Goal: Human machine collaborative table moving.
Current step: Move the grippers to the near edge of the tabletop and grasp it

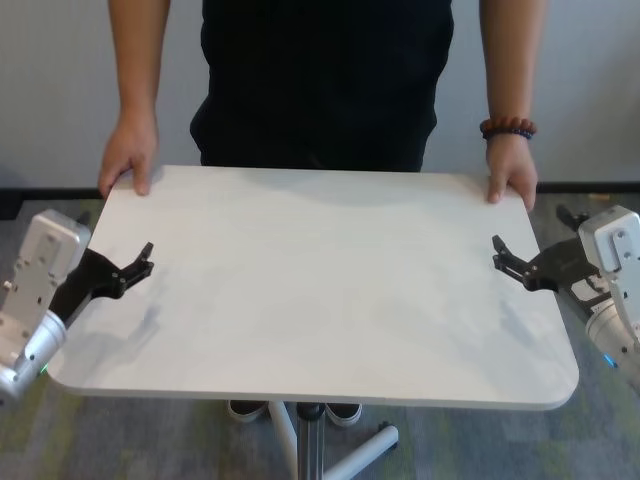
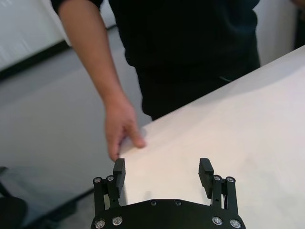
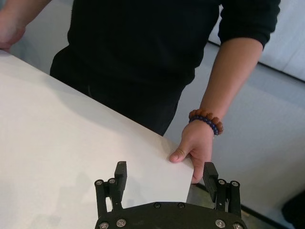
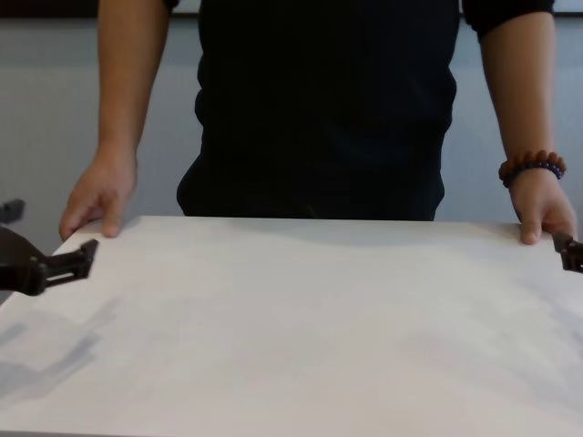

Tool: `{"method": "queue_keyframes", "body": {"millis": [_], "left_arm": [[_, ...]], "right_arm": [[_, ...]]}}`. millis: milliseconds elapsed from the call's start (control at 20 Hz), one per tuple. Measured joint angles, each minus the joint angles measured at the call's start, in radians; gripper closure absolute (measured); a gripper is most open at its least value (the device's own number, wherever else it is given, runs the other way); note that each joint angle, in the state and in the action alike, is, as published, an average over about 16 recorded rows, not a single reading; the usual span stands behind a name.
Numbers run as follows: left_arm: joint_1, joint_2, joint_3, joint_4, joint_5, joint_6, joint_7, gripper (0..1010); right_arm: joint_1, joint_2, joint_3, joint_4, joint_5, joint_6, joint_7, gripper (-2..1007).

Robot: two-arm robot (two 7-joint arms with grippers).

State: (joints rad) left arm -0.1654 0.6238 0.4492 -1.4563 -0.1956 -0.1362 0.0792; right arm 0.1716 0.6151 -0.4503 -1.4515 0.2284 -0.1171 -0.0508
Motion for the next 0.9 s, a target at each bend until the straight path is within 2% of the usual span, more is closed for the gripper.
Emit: {"method": "queue_keyframes", "body": {"millis": [200, 350, 550, 900], "left_arm": [[0.046, 0.029, -0.004, -0.060, 0.057, -0.004, 0.040, 13], [0.097, 0.060, -0.010, -0.117, 0.110, -0.007, 0.077, 13], [0.187, 0.114, -0.025, -0.203, 0.182, -0.007, 0.128, 13], [0.357, 0.206, -0.056, -0.316, 0.276, -0.002, 0.199, 13]], "right_arm": [[-0.042, 0.018, 0.006, -0.054, -0.024, 0.007, -0.023, 2], [-0.089, 0.037, 0.013, -0.106, -0.048, 0.011, -0.047, 2], [-0.177, 0.073, 0.027, -0.192, -0.085, 0.019, -0.085, 2], [-0.341, 0.135, 0.046, -0.317, -0.156, 0.027, -0.145, 2]]}}
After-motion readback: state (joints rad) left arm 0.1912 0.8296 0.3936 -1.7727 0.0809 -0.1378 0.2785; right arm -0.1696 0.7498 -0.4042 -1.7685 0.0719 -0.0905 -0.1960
